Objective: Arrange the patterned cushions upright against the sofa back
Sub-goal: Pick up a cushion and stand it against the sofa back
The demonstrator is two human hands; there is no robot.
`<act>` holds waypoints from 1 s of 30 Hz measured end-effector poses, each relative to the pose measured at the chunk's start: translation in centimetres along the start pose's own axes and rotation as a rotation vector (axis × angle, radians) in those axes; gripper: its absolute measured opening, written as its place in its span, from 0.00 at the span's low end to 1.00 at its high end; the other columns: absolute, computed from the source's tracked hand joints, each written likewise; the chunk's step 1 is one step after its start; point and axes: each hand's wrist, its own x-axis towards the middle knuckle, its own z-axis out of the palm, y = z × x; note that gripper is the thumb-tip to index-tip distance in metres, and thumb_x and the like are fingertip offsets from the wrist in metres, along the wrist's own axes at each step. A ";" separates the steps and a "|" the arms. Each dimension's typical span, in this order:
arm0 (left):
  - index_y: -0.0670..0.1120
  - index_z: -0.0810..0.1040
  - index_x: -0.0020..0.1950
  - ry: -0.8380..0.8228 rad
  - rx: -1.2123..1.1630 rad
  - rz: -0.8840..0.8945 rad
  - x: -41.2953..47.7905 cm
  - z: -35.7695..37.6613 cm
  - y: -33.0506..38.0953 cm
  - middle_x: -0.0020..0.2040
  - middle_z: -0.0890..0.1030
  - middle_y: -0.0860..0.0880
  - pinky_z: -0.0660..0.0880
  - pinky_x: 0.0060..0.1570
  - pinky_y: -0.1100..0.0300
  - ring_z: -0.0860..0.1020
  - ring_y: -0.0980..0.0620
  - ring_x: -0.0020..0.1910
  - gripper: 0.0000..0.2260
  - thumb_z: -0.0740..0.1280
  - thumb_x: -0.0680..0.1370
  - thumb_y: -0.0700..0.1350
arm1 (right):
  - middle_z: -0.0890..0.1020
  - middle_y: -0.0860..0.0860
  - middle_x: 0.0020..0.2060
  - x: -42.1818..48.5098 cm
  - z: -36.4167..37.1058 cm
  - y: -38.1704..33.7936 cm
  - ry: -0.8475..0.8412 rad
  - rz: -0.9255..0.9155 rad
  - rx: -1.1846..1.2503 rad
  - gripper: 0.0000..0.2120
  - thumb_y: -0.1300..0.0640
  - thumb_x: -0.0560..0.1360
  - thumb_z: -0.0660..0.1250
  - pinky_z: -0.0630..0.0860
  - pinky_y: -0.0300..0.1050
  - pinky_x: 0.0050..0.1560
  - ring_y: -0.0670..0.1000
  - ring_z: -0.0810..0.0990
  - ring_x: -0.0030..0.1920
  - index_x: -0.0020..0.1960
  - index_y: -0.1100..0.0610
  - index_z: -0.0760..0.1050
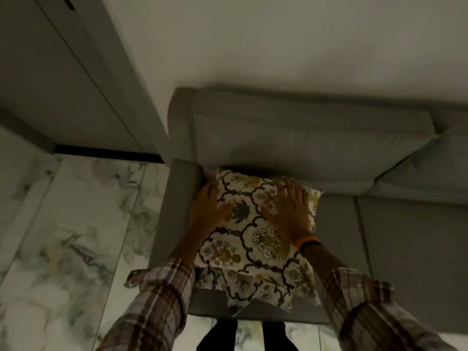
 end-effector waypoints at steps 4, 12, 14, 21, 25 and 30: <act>0.54 0.52 0.79 -0.154 -0.325 -0.306 1.6 2.6 -1.2 0.79 0.56 0.44 0.65 0.71 0.40 0.62 0.39 0.75 0.40 0.66 0.74 0.66 | 0.63 0.61 0.83 -2.4 2.4 3.0 -0.093 0.472 0.172 0.40 0.36 0.78 0.69 0.58 0.65 0.80 0.65 0.61 0.82 0.83 0.53 0.64; 0.52 0.59 0.78 -0.138 -0.628 -0.553 0.6 3.9 0.0 0.75 0.68 0.42 0.67 0.70 0.42 0.70 0.39 0.69 0.46 0.62 0.67 0.75 | 0.82 0.57 0.68 -2.7 3.5 7.7 -0.195 0.995 0.909 0.39 0.32 0.71 0.75 0.74 0.61 0.73 0.61 0.81 0.67 0.74 0.53 0.73; 0.48 0.64 0.76 -0.056 -0.726 -0.531 0.0 3.4 2.7 0.71 0.72 0.43 0.71 0.67 0.45 0.73 0.41 0.66 0.38 0.66 0.72 0.67 | 0.86 0.52 0.61 -3.1 1.7 9.1 -0.078 1.014 1.098 0.32 0.33 0.72 0.75 0.79 0.56 0.68 0.56 0.85 0.60 0.65 0.55 0.80; 0.55 0.74 0.64 0.024 -0.926 -0.245 -3.2 7.0 14.4 0.59 0.78 0.58 0.75 0.61 0.54 0.77 0.51 0.62 0.30 0.75 0.65 0.64 | 0.86 0.55 0.64 -5.3 -5.5 18.7 0.132 0.785 1.398 0.15 0.45 0.83 0.67 0.83 0.57 0.63 0.58 0.86 0.64 0.67 0.49 0.81; 0.61 0.70 0.63 -0.058 -0.860 -0.050 -3.2 13.4 22.7 0.60 0.74 0.64 0.73 0.51 0.76 0.75 0.69 0.59 0.24 0.74 0.73 0.42 | 0.83 0.58 0.70 -5.2 -9.5 28.7 0.190 0.780 1.427 0.28 0.37 0.84 0.61 0.82 0.61 0.65 0.60 0.83 0.68 0.77 0.53 0.73; 0.44 0.54 0.78 -0.119 -0.730 -0.055 0.8 24.3 30.5 0.72 0.63 0.53 0.65 0.61 0.81 0.65 0.56 0.71 0.46 0.78 0.68 0.38 | 0.80 0.54 0.73 -2.6 -8.7 43.0 0.297 0.770 1.363 0.40 0.26 0.76 0.63 0.78 0.59 0.71 0.55 0.80 0.71 0.80 0.49 0.69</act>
